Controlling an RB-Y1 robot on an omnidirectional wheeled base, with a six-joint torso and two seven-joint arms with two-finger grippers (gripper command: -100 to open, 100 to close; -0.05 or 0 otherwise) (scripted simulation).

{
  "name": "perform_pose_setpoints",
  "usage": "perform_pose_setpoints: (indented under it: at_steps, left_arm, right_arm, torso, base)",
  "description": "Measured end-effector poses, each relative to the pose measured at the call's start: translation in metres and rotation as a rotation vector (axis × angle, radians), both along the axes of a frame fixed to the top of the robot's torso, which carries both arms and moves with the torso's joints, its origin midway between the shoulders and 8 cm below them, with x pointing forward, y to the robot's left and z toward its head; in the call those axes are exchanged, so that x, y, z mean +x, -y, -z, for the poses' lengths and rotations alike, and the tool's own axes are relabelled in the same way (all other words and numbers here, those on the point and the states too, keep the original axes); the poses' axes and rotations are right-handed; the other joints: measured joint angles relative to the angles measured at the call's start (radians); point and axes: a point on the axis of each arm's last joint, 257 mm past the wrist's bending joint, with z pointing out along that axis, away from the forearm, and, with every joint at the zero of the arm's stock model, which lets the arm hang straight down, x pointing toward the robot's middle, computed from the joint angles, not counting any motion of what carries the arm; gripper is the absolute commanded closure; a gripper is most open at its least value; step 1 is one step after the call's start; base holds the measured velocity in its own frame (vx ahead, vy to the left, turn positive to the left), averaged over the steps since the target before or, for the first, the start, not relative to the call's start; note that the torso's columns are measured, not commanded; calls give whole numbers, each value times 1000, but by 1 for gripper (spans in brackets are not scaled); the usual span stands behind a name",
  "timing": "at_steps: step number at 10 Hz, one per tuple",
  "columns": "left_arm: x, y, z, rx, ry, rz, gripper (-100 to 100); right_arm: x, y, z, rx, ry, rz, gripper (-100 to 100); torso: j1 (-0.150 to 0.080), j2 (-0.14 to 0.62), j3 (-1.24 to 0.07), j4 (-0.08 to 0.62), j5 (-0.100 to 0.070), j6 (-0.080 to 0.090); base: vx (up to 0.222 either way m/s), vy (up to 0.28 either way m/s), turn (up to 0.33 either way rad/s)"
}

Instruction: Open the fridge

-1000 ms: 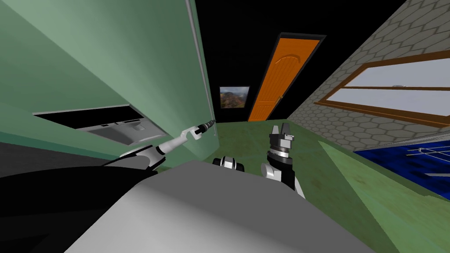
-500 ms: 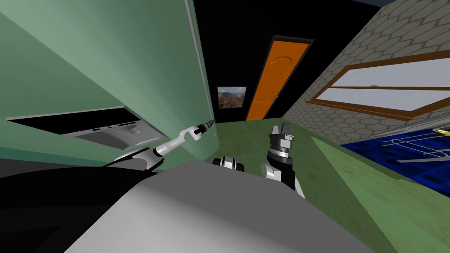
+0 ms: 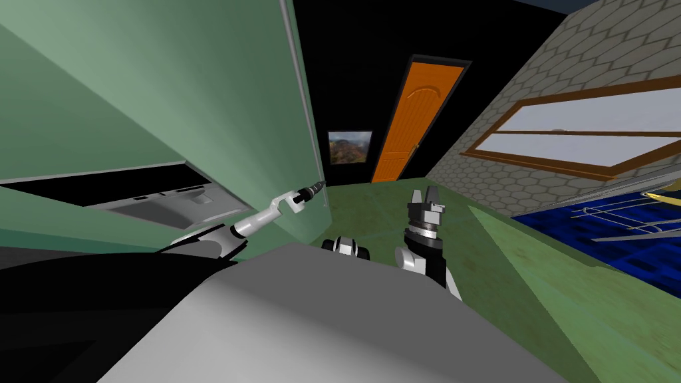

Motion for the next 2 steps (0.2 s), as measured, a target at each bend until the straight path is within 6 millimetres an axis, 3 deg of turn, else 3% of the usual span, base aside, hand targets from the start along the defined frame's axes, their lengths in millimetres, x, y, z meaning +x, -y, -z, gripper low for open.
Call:
perform_pose_setpoints:
  at_steps: [2]
  left_arm:
    - [0,0,0,0,0,0,0]
  right_arm:
    - [0,0,0,0,0,0,0]
  torso:
    - [1,0,0,0,0,0]
  base:
    - [0,0,0]
